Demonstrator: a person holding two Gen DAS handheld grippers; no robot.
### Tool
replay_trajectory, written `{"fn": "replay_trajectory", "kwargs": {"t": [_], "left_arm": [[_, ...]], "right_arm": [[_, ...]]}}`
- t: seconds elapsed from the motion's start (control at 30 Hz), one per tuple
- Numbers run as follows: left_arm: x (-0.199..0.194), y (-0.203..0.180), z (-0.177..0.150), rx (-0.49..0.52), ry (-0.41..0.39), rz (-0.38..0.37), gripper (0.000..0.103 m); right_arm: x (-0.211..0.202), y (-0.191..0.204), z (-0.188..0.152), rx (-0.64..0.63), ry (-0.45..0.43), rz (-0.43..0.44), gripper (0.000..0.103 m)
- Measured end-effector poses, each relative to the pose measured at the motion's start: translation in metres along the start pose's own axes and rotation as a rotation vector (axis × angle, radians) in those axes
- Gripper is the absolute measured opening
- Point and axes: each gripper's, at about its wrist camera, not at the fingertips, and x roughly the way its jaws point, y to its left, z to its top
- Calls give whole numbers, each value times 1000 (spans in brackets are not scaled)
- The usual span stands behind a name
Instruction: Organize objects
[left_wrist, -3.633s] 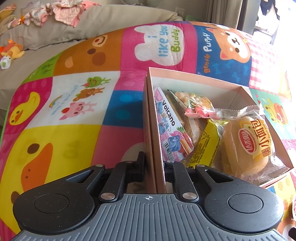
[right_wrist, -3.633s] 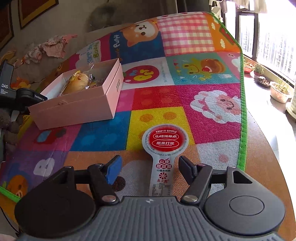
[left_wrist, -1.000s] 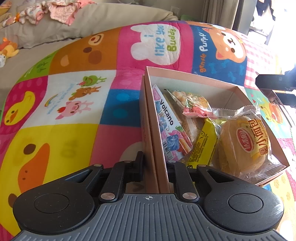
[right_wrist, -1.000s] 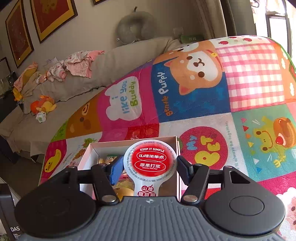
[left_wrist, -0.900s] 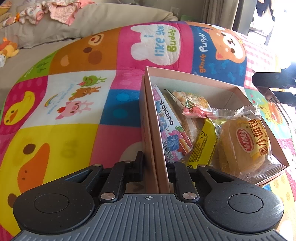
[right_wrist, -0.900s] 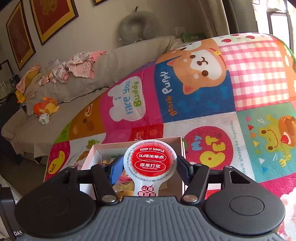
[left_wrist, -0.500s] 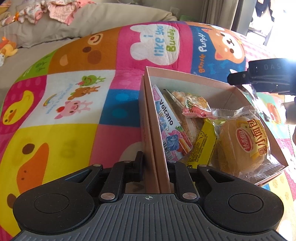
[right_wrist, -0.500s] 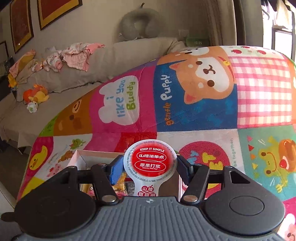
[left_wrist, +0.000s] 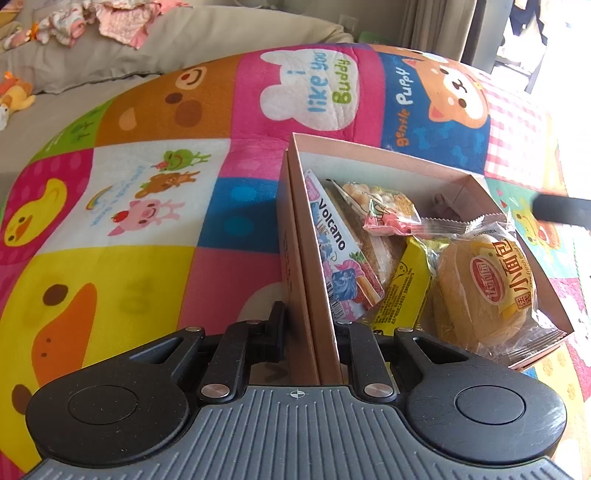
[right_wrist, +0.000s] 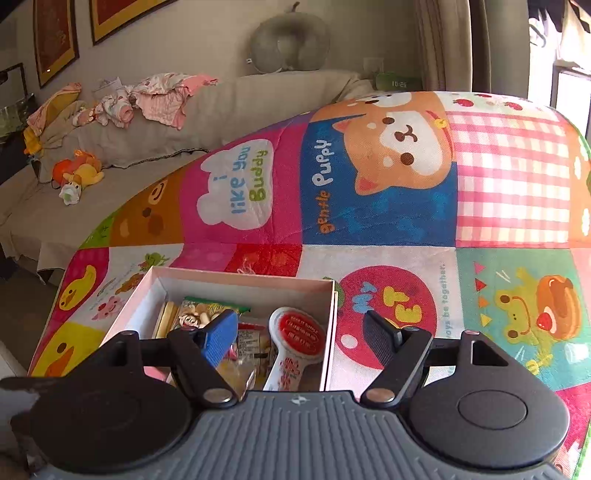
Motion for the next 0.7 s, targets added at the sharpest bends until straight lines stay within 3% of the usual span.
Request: {"fn": "replay_trajectory", "kwargs": {"t": [0.2,0.27,0.37,0.4,0.5,0.63,0.7], "left_arm": [[11,-24,13,25,39,26,16],[25,-45,24,51,60,-7,16],[50,-71,41,99,65,-57,17],[57,-77,46,134,51,-42,18],[69,-79,54,185,5,15,40],[76,-70,58,170,-24,-16,44],[79,-72,60,174,-22,2,43]], "right_arm": [[-57,0,-74,-94,-5,93,82],[-52,1,-93,-134,9,36,82],[-26,1,-100,-182,14,-178,82],[-18,-4,-98,-167,20,-195,83],[-3,-19,-88,-100,-8,-216,83],[6,-23,-83,-95,-29,-239,83],[10,-22,-83,-104,-34,-264,83]]}}
